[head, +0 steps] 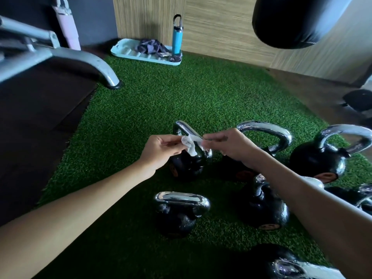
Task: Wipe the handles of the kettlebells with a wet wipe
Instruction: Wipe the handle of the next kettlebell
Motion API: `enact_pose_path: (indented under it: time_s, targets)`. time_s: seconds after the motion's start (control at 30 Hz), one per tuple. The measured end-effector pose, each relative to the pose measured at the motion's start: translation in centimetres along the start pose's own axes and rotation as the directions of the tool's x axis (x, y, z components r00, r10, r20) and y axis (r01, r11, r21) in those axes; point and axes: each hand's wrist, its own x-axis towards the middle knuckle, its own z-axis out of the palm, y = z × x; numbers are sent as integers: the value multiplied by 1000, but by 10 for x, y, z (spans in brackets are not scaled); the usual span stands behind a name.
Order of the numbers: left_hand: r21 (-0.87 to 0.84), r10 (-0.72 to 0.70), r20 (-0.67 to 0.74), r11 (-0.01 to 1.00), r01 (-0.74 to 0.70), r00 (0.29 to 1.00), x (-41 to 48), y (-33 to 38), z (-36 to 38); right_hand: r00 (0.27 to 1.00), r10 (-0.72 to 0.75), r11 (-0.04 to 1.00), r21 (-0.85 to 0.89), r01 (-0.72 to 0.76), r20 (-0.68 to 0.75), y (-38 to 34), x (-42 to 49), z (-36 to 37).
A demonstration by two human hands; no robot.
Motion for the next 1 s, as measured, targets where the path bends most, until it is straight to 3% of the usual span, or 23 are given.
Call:
enact_pose_path:
  time_s: [0.17, 0.33, 0.43, 0.53, 0.63, 0.7, 1.0]
  targets:
    - [89, 98, 57, 991, -103, 994, 3, 7, 14, 998, -12, 982, 191, 2, 54, -2, -4, 1]
    - [68, 105, 3, 992, -105, 994, 11, 18, 29, 993, 98, 957, 281, -77, -61, 6, 0, -1]
    - [145, 71, -22, 987, -67, 997, 11, 18, 36, 956, 189, 953, 276, -124, -225, 13, 0, -6]
    - [484, 63, -293, 870, 91, 954, 12, 14, 48, 865, 297, 940, 281, -191, -405, 26, 1, -10]
    - [531, -89, -408, 787, 316, 909, 25, 14, 66, 806, 387, 912, 317, -262, -448, 36, 3, -6]
    - [537, -153, -414, 755, 377, 897, 32, 13, 77, 788, 416, 900, 333, -283, -455, 38, 4, -2]
    - [630, -1, -367, 735, 249, 930, 22, 3, 67, 815, 383, 912, 317, -259, -435, 36, 6, -3]
